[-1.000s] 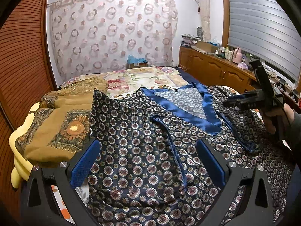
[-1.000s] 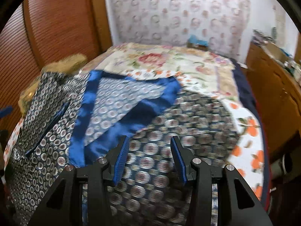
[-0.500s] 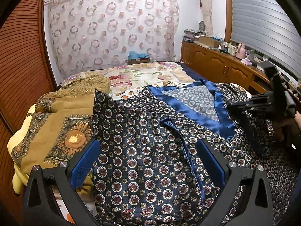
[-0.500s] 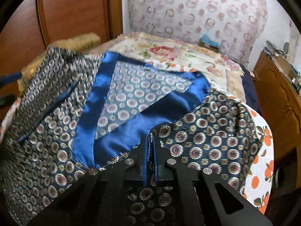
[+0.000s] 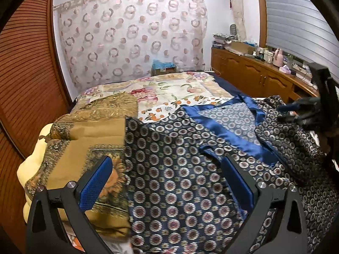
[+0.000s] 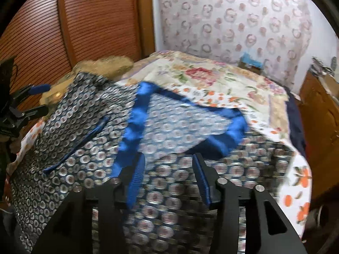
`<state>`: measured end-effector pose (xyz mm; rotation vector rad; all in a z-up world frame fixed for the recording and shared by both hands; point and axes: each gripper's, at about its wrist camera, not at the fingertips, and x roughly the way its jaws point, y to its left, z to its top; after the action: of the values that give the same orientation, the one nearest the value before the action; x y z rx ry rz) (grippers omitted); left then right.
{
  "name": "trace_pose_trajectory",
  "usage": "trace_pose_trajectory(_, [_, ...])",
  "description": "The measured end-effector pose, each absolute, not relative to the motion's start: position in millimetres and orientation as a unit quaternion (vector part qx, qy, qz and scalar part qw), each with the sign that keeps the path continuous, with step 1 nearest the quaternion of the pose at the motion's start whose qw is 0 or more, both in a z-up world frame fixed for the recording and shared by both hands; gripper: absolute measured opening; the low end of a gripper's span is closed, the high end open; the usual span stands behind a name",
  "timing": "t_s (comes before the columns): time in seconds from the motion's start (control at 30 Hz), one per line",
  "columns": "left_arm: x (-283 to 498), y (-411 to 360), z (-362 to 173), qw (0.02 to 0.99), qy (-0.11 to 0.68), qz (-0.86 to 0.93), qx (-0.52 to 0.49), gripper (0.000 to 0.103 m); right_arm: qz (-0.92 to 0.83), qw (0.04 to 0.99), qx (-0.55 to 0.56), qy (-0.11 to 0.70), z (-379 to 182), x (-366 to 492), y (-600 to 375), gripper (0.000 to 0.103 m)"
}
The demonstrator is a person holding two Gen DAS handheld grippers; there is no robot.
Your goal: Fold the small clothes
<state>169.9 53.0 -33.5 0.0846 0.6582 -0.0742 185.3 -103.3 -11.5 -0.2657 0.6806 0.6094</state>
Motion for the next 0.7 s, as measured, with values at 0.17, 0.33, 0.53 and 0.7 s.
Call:
trace_pose_trajectory(0.17, [175.0, 67.4, -33.3, 0.942, 0.331, -0.029, 0.043, 0.103, 0.208, 0.912, -0.126, 0.330, -12.4, 198.6, -148.9, 0.055])
trace_pose_trajectory(0.33, [180.3, 83.7, -34.5, 0.939, 0.342, -0.028, 0.029, 0.097, 0.173, 0.909, -0.114, 0.360, -31.4, 212.4, -171.4, 0.055])
trace_pose_trajectory(0.53, [194.0, 99.0, -40.4, 0.930, 0.366, -0.030, 0.015, 0.073, 0.181, 0.904, -0.089, 0.376, -40.1, 223.9, -169.9, 0.055])
trace_pose_trajectory(0.7, [202.2, 103.7, -42.8, 0.925, 0.379, -0.026, 0.016, 0.066, 0.194, 0.902, -0.103, 0.372, -40.8, 234.2, -169.3, 0.052])
